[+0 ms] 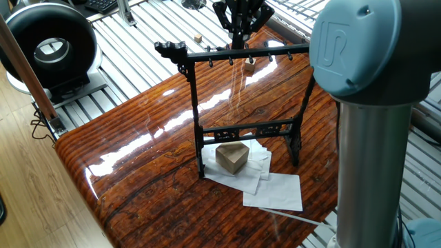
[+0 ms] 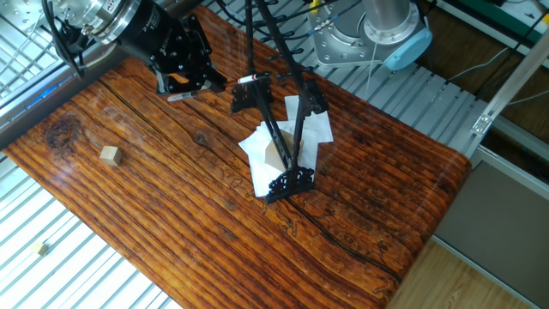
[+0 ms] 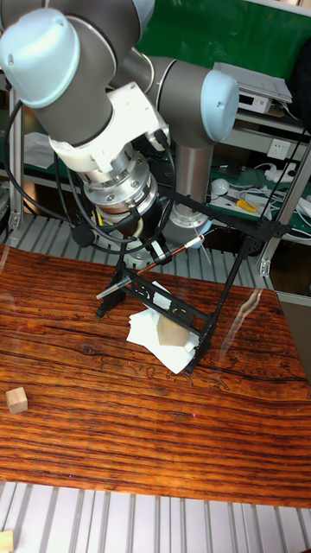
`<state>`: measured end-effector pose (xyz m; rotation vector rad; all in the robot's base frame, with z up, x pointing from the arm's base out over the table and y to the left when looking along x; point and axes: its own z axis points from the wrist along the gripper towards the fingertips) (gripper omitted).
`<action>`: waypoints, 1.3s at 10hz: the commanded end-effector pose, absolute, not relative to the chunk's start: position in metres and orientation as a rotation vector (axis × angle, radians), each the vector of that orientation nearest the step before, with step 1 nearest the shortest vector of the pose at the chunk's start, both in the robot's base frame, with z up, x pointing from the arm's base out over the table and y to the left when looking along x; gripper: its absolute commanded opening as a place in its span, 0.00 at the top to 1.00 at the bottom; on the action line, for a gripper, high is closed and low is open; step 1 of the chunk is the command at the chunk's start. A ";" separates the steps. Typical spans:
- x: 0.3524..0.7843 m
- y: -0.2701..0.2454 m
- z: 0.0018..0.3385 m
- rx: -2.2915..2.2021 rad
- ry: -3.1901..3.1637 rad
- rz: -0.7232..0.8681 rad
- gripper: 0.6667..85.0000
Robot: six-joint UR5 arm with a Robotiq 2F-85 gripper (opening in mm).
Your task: Place the brush on the pen rack
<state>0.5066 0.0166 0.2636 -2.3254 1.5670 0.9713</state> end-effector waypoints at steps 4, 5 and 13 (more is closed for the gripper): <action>0.512 0.018 0.262 -2.318 1.523 0.980 1.00; 0.513 0.017 0.261 -2.319 1.511 0.983 1.00; 0.509 0.019 0.266 -2.288 1.549 1.005 1.00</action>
